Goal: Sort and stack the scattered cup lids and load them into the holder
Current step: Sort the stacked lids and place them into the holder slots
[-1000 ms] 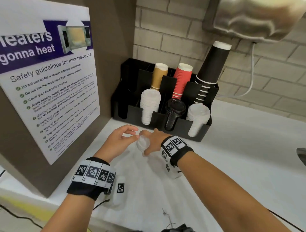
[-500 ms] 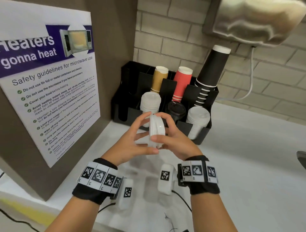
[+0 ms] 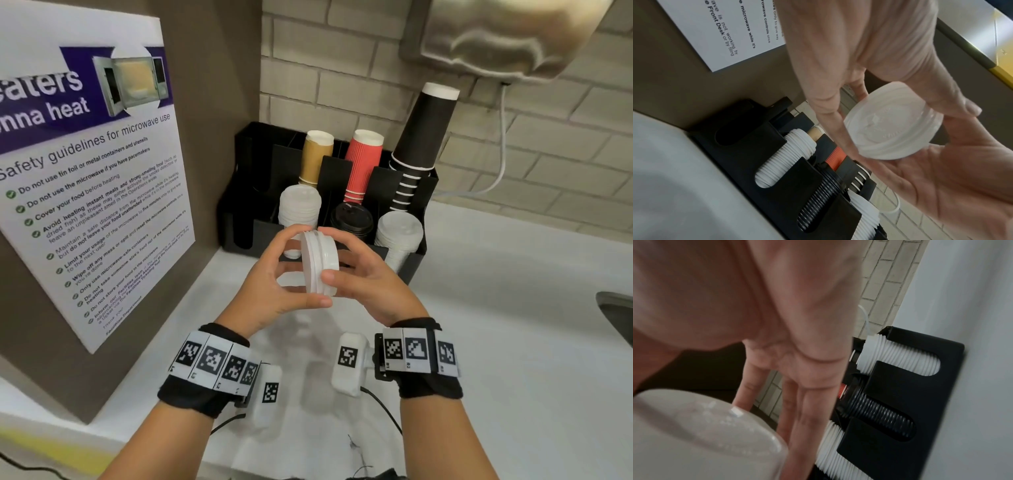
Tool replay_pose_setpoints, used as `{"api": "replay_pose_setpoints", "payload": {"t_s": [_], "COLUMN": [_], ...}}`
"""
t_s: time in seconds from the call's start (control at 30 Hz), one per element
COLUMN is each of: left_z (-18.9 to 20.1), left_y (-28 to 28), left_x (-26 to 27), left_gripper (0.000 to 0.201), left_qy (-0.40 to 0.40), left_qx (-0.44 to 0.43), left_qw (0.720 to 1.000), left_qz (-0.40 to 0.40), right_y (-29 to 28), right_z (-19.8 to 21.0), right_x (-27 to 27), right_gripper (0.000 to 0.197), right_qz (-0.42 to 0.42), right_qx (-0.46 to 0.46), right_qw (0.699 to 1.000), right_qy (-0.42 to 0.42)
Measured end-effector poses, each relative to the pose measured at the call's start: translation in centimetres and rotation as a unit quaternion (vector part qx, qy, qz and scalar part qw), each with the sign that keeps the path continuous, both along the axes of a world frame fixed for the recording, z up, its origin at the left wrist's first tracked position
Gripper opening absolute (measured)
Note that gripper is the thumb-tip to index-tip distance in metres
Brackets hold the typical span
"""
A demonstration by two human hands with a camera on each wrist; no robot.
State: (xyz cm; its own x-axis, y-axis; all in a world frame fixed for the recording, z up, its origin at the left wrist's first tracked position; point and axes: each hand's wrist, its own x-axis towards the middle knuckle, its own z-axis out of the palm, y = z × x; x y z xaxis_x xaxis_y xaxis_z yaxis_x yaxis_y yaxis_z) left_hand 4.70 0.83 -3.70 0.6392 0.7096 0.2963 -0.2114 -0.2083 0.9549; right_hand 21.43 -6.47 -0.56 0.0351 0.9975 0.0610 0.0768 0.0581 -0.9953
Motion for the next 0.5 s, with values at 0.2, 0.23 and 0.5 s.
{"api": "replay_pose_setpoints", "payload": {"t_s": [0.2,0.23,0.5], "left_z": [-0.06,-0.07,-0.19], "left_y": [0.05,0.08,-0.18], "left_x": [-0.01,-0.02,0.32], "left_gripper": [0.102,0.103,0.104], "left_qy": [0.005,0.005,0.001], "left_qx": [-0.007,-0.009,-0.01], "left_qw": [1.0,1.0,1.0], "left_qz": [-0.017,-0.021,-0.005], "right_y": [-0.1,-0.13,-0.18], "right_z": [0.12,0.16,-0.04], "right_x": [-0.07,-0.04,0.06], "right_gripper": [0.062,0.062,0.059], "right_qz": [-0.002,-0.001,-0.006], "right_qx": [0.01,0.011,0.012], "right_qw": [1.0,1.0,1.0], "right_qy": [0.007,0.009,0.016]}}
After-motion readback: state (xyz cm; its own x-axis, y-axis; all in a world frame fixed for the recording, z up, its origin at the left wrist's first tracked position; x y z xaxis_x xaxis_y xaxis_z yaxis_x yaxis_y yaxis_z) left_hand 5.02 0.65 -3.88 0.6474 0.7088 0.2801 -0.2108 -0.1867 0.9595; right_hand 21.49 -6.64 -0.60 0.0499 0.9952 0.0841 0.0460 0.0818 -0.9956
